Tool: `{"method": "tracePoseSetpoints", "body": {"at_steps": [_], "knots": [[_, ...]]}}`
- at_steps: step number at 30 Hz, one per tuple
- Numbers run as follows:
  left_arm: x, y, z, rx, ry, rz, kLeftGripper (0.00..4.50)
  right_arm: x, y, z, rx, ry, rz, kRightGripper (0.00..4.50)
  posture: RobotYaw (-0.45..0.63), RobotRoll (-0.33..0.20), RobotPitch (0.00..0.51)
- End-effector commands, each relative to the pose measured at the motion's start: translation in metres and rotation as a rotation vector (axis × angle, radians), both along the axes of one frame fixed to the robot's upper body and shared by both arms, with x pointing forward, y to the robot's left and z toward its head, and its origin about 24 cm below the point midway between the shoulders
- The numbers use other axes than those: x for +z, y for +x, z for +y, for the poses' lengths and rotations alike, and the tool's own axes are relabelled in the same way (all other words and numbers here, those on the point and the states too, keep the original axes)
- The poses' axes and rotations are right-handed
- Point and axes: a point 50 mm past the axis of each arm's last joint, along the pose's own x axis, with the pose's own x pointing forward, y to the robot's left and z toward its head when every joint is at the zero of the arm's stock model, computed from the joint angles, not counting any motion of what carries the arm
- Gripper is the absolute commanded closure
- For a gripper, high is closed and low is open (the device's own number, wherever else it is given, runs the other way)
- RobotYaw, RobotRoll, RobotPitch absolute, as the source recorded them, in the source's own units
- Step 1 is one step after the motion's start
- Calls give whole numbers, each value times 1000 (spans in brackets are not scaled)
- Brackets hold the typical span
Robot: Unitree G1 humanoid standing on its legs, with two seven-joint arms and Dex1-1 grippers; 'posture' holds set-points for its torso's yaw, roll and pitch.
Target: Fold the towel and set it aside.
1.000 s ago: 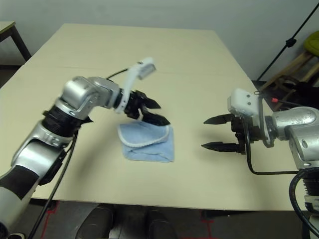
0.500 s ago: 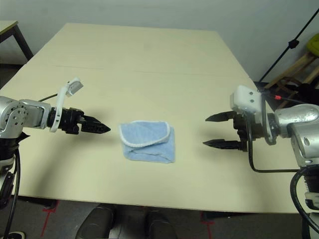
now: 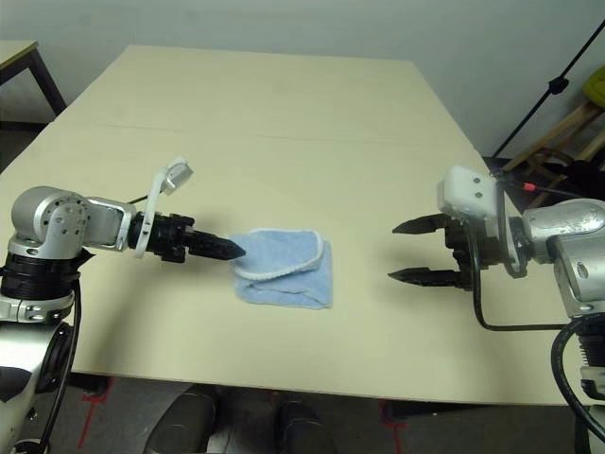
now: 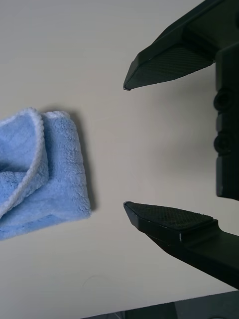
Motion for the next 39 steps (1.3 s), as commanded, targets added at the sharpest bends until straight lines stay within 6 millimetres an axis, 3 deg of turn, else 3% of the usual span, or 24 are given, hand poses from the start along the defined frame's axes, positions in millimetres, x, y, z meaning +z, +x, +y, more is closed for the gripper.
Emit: {"method": "tracePoseSetpoints", "body": {"at_steps": [1,16,24,29,39], "knots": [[-6,0,-1,-2,26,20,32,3,-4,0,-5,-7,-6,0,143,0,119],[-6,4,29,94,52,7,32,2,-7,-2,-24,-6,-4,0,148,0,123],[-18,5,4,49,37,48,32,3,-6,2,-5,0,-5,0,142,0,123],[-16,9,-7,43,-1,65,32,5,-11,2,2,6,-4,0,132,0,123],[-10,10,-5,42,-9,56,3180,5,-15,1,-8,11,-5,0,120,0,124]]}}
